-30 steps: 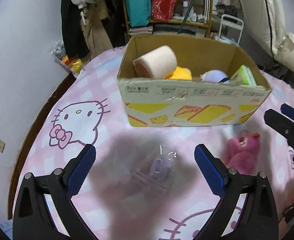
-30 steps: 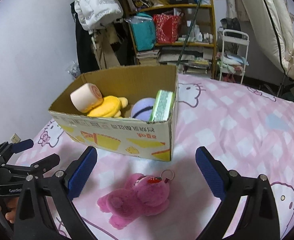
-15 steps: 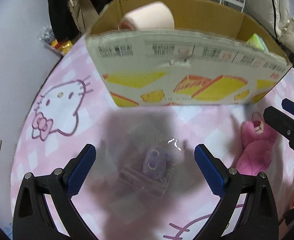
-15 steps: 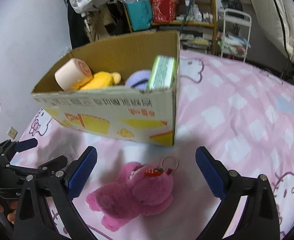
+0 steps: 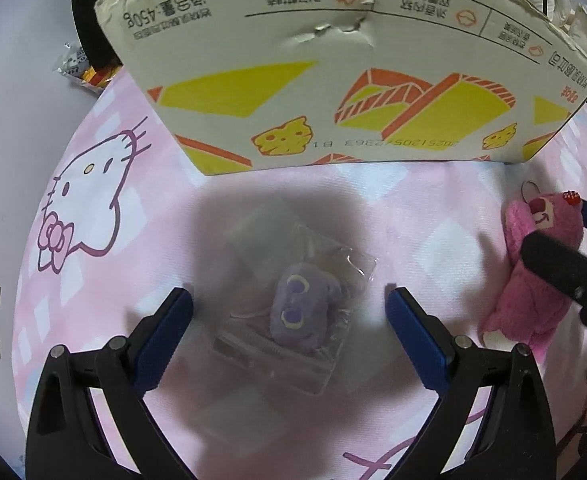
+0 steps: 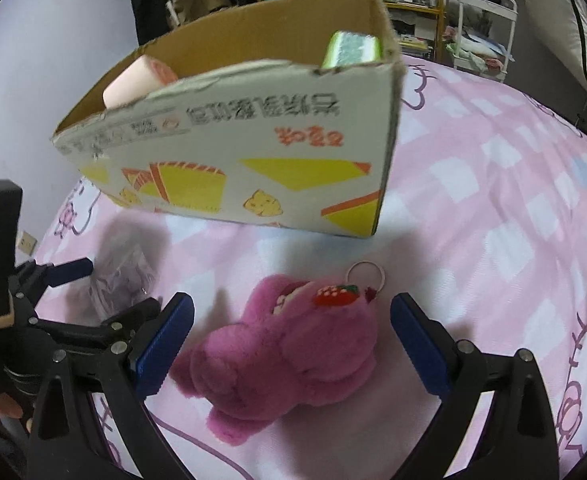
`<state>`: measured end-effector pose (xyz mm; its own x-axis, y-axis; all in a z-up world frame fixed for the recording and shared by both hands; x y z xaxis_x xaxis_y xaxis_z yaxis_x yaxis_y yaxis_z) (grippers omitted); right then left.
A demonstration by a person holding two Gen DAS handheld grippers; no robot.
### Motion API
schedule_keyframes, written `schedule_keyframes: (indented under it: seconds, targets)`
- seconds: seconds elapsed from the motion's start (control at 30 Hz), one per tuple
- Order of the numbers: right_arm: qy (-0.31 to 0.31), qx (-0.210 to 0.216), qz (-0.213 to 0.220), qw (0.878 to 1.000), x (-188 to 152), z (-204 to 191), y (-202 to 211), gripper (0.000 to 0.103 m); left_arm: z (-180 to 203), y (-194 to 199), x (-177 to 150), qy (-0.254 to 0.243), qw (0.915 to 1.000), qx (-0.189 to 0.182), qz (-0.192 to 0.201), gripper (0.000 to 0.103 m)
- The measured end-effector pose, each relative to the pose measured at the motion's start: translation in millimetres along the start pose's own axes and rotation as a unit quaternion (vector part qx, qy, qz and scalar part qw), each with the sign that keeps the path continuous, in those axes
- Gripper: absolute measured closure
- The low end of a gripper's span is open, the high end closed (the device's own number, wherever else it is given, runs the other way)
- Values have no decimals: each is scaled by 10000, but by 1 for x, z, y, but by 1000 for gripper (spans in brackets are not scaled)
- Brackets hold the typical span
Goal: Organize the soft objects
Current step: 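Close left gripper on clear bag while right gripper grasps pink strawberry bear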
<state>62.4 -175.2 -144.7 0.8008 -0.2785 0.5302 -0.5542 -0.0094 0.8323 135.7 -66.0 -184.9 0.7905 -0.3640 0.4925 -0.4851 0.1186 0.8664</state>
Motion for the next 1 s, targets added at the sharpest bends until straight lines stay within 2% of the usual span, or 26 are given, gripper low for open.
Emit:
schedule_keyframes:
  seconds: [0.17,0.33,0.43,0.57,0.8,1.0]
  targets:
    - [133,-62,-178,9997,-7,-6,-7,0,3,2,-2,-53,10000,-20,57,15]
    - [309,-136,-120,9994,-11,-16,-5,0,4,7,-6,13,10000,6,77,19]
    - [365,-189,-135,9991,-13,-20,-7,1,3,10,-7,72,9999,40,115,25]
    - [288,-164,-174,9993,-12,-17,-9,4,-5,14,-9,322,9994,59,147,39]
    - [239,-120,-286,9992,-14,-16,-14,4,-8,23,-11,271,9992,233,186,54]
    - [213,-97,-314,9992,-13,-15,-14,4,-7,26,-11,359,9991,211,65,56]
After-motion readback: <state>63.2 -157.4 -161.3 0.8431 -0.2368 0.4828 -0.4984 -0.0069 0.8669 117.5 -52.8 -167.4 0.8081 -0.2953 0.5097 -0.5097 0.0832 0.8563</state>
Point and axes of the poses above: each gripper's, at about its wrist camera, not at the fingertips, and y roughly against the way its jaws point, z to its right, x to its top, the point moved 1 cm from there along -y, roughly the way its jaws point, and after that the axes turned 9 degrees about z, right-handed, at the moved point
